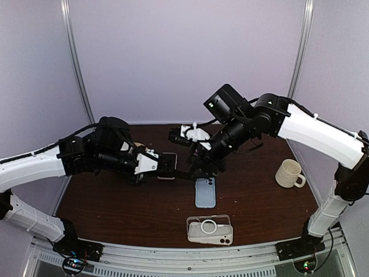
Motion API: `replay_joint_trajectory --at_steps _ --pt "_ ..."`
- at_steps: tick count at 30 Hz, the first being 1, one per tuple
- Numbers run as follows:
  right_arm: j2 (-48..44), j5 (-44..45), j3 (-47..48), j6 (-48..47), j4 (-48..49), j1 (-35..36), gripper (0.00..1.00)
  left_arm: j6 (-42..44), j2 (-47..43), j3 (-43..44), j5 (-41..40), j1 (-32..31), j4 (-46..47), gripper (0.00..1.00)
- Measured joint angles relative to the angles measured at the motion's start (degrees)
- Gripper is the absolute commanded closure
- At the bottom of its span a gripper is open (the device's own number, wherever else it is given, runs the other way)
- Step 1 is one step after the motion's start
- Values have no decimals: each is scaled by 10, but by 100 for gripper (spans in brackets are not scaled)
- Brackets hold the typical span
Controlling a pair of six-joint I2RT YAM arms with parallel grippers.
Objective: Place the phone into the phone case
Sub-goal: Pass from the left arm to the right
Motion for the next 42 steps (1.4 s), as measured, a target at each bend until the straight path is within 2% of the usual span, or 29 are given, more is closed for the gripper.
replay_joint_trajectory --at_steps 4,9,14,15,18,22,26,29,31,32,34,35,36,37,42 --pt "-11 33 -28 12 26 0 50 -50 -1 11 5 0 -17 100" --pt "5 62 -44 24 47 0 64 -86 -7 11 21 0 -33 100" --pt "6 63 -49 31 56 1 82 -104 -9 15 22 4 -43 100" --pt "6 61 -49 34 57 1 82 -109 -9 16 22 5 -43 100" --pt "6 61 -52 34 63 1 70 -117 -9 16 23 8 -43 100" --pt "6 59 -58 36 68 1 68 -132 -9 18 35 10 -43 100" --pt "6 59 -62 35 75 1 81 -141 -10 26 44 12 -41 100" --pt "6 59 -64 34 78 1 99 -149 -13 26 47 17 -41 100" --pt "6 58 -64 11 78 3 100 -167 -14 26 55 23 -43 100" --pt "5 59 -64 0 79 6 100 -175 -14 26 64 28 -45 84" --pt "3 59 -65 -7 79 9 100 -184 -15 26 76 29 -49 37" --pt "2 55 -65 2 81 7 100 -184 -17 26 76 29 -43 18" --pt "0 52 -66 16 87 4 100 -185 -21 25 78 29 -30 7" --pt "-4 50 -70 30 97 -3 100 -188 -30 23 78 28 -12 3" --pt "-64 19 -124 96 188 -47 100 -236 -86 -23 64 35 104 3"
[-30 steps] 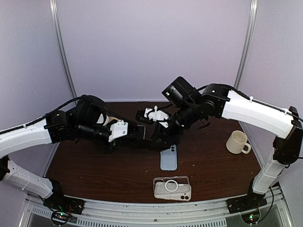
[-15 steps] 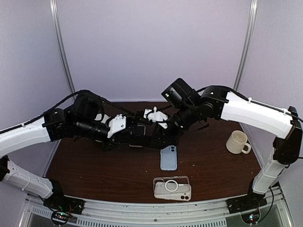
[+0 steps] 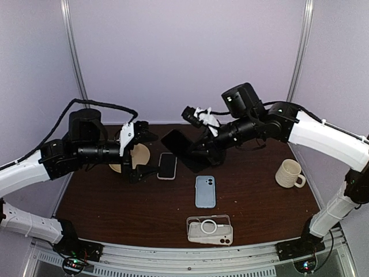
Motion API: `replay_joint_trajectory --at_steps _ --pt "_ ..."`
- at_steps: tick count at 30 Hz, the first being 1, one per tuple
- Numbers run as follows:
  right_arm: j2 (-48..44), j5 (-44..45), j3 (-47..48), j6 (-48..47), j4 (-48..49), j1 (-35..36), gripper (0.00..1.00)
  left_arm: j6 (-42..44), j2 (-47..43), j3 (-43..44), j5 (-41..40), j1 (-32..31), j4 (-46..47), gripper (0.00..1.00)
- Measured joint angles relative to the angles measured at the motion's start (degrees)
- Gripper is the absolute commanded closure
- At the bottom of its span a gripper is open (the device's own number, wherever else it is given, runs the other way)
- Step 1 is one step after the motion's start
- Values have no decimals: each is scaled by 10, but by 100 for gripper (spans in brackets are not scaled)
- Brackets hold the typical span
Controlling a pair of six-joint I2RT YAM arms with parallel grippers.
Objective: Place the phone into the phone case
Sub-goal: Pass from the left arm to the right, then pass from the right arm to the left
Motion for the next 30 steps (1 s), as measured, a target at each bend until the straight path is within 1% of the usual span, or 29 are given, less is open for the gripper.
replay_joint_trajectory --at_steps 3,5,7,10,12,14,15,17,18,20,21,23,25,26,29,30 --pt "-55 -22 -45 43 104 -13 100 -52 -2 -23 2 6 77 9" --pt "-91 -45 -82 80 216 -12 100 -101 12 -39 14 8 144 11" --pt "-106 -62 -100 105 305 -10 100 -143 26 -53 22 8 201 13" --pt "-107 -81 -106 129 398 -7 100 -210 49 -71 35 8 298 19" --pt "-104 -90 -106 140 437 -7 100 -245 62 -71 48 8 354 27" --pt "-101 -96 -106 145 461 -7 100 -275 74 -69 66 8 402 39" --pt "-100 -99 -106 146 468 -7 100 -289 79 -66 75 8 420 50" --pt "-97 -106 -106 148 475 -7 100 -310 90 -62 90 8 452 61" --pt "-96 -107 -106 149 477 -7 100 -320 94 -60 97 8 464 65" --pt "-93 -109 -106 152 480 -7 100 -332 104 -55 110 8 483 67" --pt "-92 -109 -106 154 481 -7 100 -337 109 -53 116 8 491 71" --pt "-91 -111 -106 155 482 -7 100 -347 116 -50 125 8 501 82" --pt "-90 -113 -106 156 482 -7 100 -356 122 -46 131 8 508 97" --pt "-90 -116 -106 156 482 -7 100 -361 123 -45 132 8 511 100" --pt "-90 -132 -106 160 485 -7 100 -365 124 -44 153 9 516 100" --pt "-90 -133 -106 160 486 -7 84 -365 124 -44 154 9 517 100"
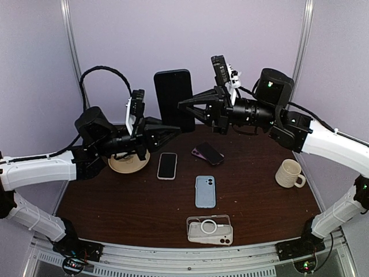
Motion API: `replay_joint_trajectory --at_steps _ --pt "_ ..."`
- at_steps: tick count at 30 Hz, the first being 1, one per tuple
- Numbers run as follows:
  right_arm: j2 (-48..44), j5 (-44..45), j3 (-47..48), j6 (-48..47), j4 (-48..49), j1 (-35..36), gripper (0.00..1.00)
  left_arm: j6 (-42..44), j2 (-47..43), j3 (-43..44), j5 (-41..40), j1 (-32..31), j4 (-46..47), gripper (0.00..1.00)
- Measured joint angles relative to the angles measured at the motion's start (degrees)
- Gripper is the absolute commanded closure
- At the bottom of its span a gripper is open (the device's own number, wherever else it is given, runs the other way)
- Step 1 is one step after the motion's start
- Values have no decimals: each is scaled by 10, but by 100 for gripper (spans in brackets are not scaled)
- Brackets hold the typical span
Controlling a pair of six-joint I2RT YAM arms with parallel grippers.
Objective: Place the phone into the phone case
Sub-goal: Pass from the right arm to the left, then pass from the left arm to the right
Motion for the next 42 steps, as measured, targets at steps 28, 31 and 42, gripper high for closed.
replay_joint_trajectory --at_steps 28,31,42 --pt "113 472 65 50 -55 64 6 144 19 1 -444 -57 -132 100" --pt "113 478 67 56 -56 66 13 146 19 1 -449 -57 -132 100" --pt "120 474 75 54 -64 68 64 141 21 1 -452 -57 -134 95"
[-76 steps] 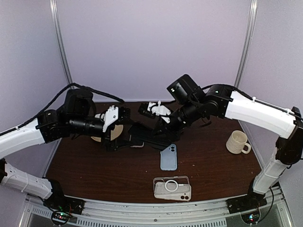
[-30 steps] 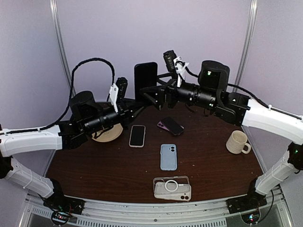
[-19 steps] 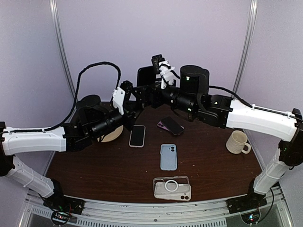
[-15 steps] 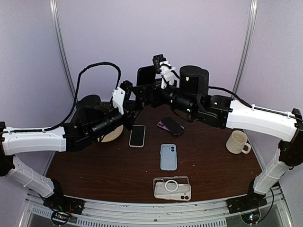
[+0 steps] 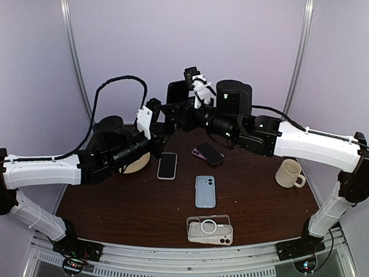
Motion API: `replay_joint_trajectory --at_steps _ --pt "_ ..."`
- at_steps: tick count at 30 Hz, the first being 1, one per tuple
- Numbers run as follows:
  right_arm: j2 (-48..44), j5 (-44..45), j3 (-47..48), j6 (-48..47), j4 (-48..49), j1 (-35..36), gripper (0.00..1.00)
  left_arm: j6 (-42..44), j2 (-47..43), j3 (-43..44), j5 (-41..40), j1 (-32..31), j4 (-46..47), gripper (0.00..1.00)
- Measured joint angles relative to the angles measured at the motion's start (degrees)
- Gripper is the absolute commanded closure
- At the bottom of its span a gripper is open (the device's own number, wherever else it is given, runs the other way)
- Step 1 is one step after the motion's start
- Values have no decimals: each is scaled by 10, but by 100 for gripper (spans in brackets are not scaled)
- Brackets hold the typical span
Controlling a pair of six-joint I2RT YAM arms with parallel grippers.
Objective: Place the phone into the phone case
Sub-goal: Pass from the left arm to the right, then install the phone into the phone case.
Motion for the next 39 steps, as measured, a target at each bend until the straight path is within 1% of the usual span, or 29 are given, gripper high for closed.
replay_joint_trajectory --at_steps 1,3,4,6,8,10,11,14,18,22,25,28,32,39 --pt "0 0 0 0 -2 0 69 -2 1 0 2 0 0 81" --pt "0 -2 1 0 -7 0 79 -8 3 0 8 0 0 58" --pt "0 -2 1 0 -12 0 85 -7 4 0 10 0 0 47" --pt "0 -3 1 0 -26 -2 94 -18 5 0 16 0 -1 29" --pt "0 -2 -1 1 -40 -3 99 -29 5 0 21 0 -11 13" --pt "-1 1 -10 5 -53 -6 100 -33 5 0 25 0 -27 5" --pt "-3 5 -17 8 -61 -8 100 -40 4 -2 27 0 -39 3" --pt "-7 25 -46 27 -96 -14 100 -48 0 -6 28 1 -82 2" --pt "2 67 -70 69 -152 -24 100 -66 -1 -5 17 9 -175 2" --pt "37 118 -78 135 -197 -28 100 -95 17 6 -2 41 -271 3" --pt "63 135 -94 194 -219 -29 100 -113 37 8 0 67 -313 3" --pt "85 137 -113 257 -240 -29 100 -126 47 8 6 76 -338 2" --pt "112 137 -128 318 -264 -27 100 -131 47 8 16 76 -355 3" --pt "136 136 -128 380 -308 -19 100 -127 34 8 14 76 -371 2"
